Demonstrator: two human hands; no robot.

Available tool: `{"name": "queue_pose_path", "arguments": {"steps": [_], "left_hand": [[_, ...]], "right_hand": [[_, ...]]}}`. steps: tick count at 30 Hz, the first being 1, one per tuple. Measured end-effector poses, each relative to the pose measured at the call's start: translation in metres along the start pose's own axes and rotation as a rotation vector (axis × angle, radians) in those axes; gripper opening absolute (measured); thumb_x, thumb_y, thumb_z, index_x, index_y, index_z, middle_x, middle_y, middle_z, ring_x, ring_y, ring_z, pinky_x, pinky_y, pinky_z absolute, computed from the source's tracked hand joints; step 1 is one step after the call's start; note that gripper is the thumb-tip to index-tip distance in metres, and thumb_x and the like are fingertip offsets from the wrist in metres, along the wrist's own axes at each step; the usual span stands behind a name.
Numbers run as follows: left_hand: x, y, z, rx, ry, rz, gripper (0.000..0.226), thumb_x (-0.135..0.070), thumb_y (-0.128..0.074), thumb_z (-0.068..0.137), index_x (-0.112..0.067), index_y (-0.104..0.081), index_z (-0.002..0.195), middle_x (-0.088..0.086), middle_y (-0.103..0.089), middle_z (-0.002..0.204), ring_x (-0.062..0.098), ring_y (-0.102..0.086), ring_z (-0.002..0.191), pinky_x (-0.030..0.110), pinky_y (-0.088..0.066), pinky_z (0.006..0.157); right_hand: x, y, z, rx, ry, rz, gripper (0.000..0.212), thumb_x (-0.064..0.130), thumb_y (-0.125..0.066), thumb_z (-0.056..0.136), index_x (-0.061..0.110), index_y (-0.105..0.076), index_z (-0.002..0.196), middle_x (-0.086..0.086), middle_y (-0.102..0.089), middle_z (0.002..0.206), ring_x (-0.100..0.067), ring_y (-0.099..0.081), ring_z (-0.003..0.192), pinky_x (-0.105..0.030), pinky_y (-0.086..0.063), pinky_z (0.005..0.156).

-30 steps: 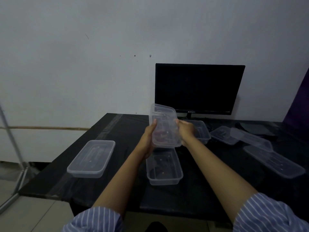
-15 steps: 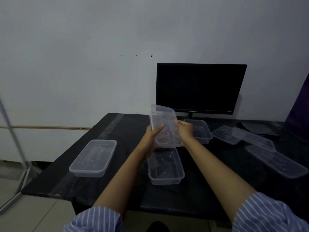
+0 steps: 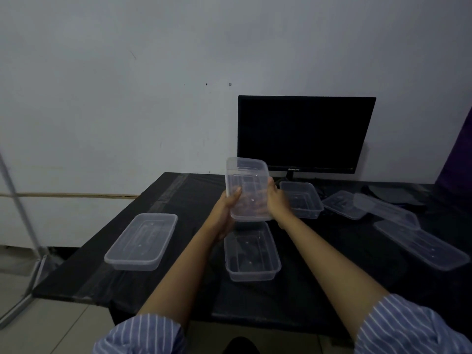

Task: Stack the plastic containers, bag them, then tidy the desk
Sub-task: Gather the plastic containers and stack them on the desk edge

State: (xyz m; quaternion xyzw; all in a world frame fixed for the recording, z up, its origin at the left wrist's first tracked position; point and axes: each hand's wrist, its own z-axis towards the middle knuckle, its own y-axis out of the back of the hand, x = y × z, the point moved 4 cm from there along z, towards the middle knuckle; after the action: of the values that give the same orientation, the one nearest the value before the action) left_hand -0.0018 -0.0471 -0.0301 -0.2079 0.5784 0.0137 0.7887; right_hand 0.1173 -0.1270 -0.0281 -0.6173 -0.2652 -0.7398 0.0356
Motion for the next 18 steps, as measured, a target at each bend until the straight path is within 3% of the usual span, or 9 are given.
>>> {"name": "queue_pose_path", "arguments": {"steps": [3, 5, 7, 10, 13, 15, 17, 18], "left_hand": [[0.0, 0.007, 0.003, -0.123, 0.083, 0.067, 0.038, -0.028, -0.043, 0.1, -0.003, -0.053, 0.126, 0.012, -0.071, 0.106, 0.025, -0.07, 0.095, 0.035, -0.059, 0.078], [0.001, 0.013, 0.007, -0.242, 0.154, 0.152, 0.055, -0.054, -0.041, 0.095, -0.009, -0.061, 0.118, 0.013, -0.07, 0.108, 0.024, -0.068, 0.096, 0.04, -0.057, 0.086], [-0.001, 0.018, 0.007, -0.409, 0.172, 0.421, 0.073, -0.074, -0.028, 0.088, -0.012, -0.067, 0.094, 0.01, -0.069, 0.093, 0.022, -0.067, 0.087, 0.037, -0.055, 0.084], [-0.005, 0.022, 0.003, -0.632, 0.075, 0.662, 0.078, -0.067, -0.018, 0.093, -0.008, -0.061, 0.067, 0.008, -0.062, 0.068, 0.018, -0.059, 0.064, 0.03, -0.049, 0.062], [-0.005, 0.022, -0.002, -0.697, 0.021, 0.695, 0.073, -0.059, -0.018, 0.097, -0.01, -0.054, 0.057, 0.007, -0.058, 0.061, 0.018, -0.056, 0.059, 0.029, -0.045, 0.055], [-0.006, 0.023, -0.001, -0.666, -0.013, 0.701, 0.068, -0.055, -0.016, 0.099, -0.015, -0.051, 0.057, 0.004, -0.055, 0.058, 0.014, -0.054, 0.056, 0.025, -0.04, 0.051], [-0.009, 0.024, 0.001, -0.617, 0.031, 0.684, 0.071, -0.059, -0.012, 0.098, -0.014, -0.058, 0.067, 0.005, -0.061, 0.066, 0.015, -0.059, 0.062, 0.024, -0.045, 0.057], [-0.009, 0.028, 0.003, -0.596, 0.08, 0.641, 0.078, -0.065, -0.01, 0.094, -0.011, -0.065, 0.077, 0.009, -0.066, 0.076, 0.018, -0.063, 0.071, 0.028, -0.05, 0.067]], "right_hand": [[0.003, 0.001, -0.003, -0.069, 0.045, -0.084, 0.067, 0.048, -0.018, 0.103, -0.002, -0.062, 0.114, -0.021, -0.066, 0.107, -0.036, -0.064, 0.099, -0.038, -0.048, 0.077], [0.007, -0.002, -0.006, -0.084, 0.11, -0.1, 0.068, 0.047, -0.018, 0.103, -0.003, -0.065, 0.102, -0.022, -0.068, 0.095, -0.036, -0.066, 0.089, -0.041, -0.052, 0.074], [0.007, -0.006, -0.008, -0.072, 0.139, -0.094, 0.064, 0.047, -0.018, 0.103, 0.002, -0.062, 0.087, -0.017, -0.065, 0.082, -0.031, -0.064, 0.075, -0.039, -0.051, 0.067], [0.009, -0.011, -0.012, -0.073, 0.163, -0.075, 0.055, 0.042, -0.018, 0.104, 0.009, -0.054, 0.078, -0.01, -0.056, 0.074, -0.023, -0.053, 0.068, -0.031, -0.04, 0.061], [0.014, -0.013, -0.017, -0.093, 0.243, -0.091, 0.056, 0.041, -0.018, 0.105, 0.015, -0.046, 0.063, -0.004, -0.05, 0.062, -0.017, -0.048, 0.057, -0.028, -0.037, 0.057], [0.017, -0.014, -0.018, -0.096, 0.289, -0.087, 0.055, 0.043, -0.019, 0.104, 0.017, -0.046, 0.064, -0.003, -0.05, 0.062, -0.015, -0.048, 0.056, -0.027, -0.036, 0.056], [0.018, -0.012, -0.017, -0.098, 0.288, -0.06, 0.058, 0.045, -0.019, 0.103, 0.011, -0.055, 0.072, -0.007, -0.055, 0.066, -0.02, -0.053, 0.059, -0.03, -0.042, 0.056], [0.018, -0.011, -0.017, -0.089, 0.268, -0.047, 0.062, 0.047, -0.019, 0.103, 0.006, -0.059, 0.079, -0.01, -0.058, 0.069, -0.024, -0.057, 0.061, -0.035, -0.047, 0.058]]}}
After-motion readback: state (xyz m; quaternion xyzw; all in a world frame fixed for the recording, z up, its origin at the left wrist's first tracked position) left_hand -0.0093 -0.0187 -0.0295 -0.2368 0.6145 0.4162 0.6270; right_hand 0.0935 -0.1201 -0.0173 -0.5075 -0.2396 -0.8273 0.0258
